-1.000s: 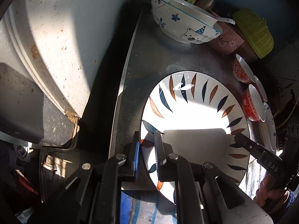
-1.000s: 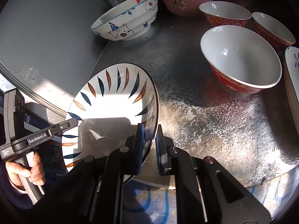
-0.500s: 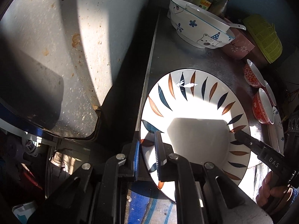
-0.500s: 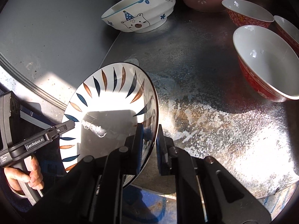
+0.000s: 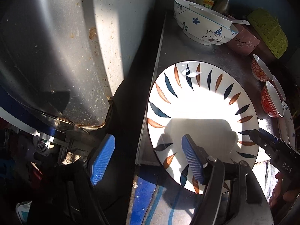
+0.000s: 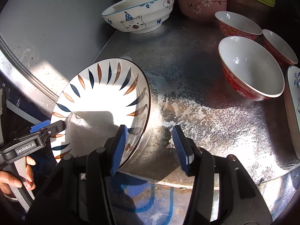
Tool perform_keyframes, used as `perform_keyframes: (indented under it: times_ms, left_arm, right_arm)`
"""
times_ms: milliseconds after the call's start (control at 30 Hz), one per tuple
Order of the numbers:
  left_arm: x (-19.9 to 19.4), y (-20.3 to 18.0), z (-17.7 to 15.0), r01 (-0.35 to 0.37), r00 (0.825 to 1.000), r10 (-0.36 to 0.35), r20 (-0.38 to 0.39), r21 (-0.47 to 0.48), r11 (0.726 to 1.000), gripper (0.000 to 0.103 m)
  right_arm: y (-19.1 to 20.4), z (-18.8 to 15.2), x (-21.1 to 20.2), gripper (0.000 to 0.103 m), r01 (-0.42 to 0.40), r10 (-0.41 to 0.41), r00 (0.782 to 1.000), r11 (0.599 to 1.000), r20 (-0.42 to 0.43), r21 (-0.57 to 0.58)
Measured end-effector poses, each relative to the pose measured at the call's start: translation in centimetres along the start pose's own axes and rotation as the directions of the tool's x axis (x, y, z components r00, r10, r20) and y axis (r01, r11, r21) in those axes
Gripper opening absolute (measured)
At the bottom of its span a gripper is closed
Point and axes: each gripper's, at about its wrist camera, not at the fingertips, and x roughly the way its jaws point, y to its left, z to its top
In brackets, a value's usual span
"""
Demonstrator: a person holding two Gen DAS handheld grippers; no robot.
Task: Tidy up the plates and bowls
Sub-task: 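Lower the leaf-pattern plate onto the counter and open both grippers, then move both grippers toward the bear-print plate on the sink edge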
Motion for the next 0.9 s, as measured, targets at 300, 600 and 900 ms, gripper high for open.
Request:
perform_keyframes:
  times_ms: [300, 600, 900]
  left_arm:
    - [-3.9, -1.7, -1.7, 0.017, 1.0, -0.017, 0.0, 0.044, 0.999, 0.103]
    - [-8.4, -5.2, -3.2, 0.028, 0.999, -0.033, 0.031, 0.134, 0.991, 0.103]
    - [-10.8, -10.6, -4.1, 0.119, 0.991, -0.13, 0.021, 0.264, 0.957, 0.103]
  right_arm:
    - [1.0, -2.1, -5.2, 0.102, 0.045, -0.045, 0.997, 0.999, 0.061, -0.007]
    - [0.5, -4.4, -10.2, 0.103, 0.038, -0.041, 0.997, 0.998, 0.066, 0.051]
    - [-1.6, -7.0, -15.9, 0.103, 0.082, -0.099, 0.988, 0.986, 0.118, 0.143]
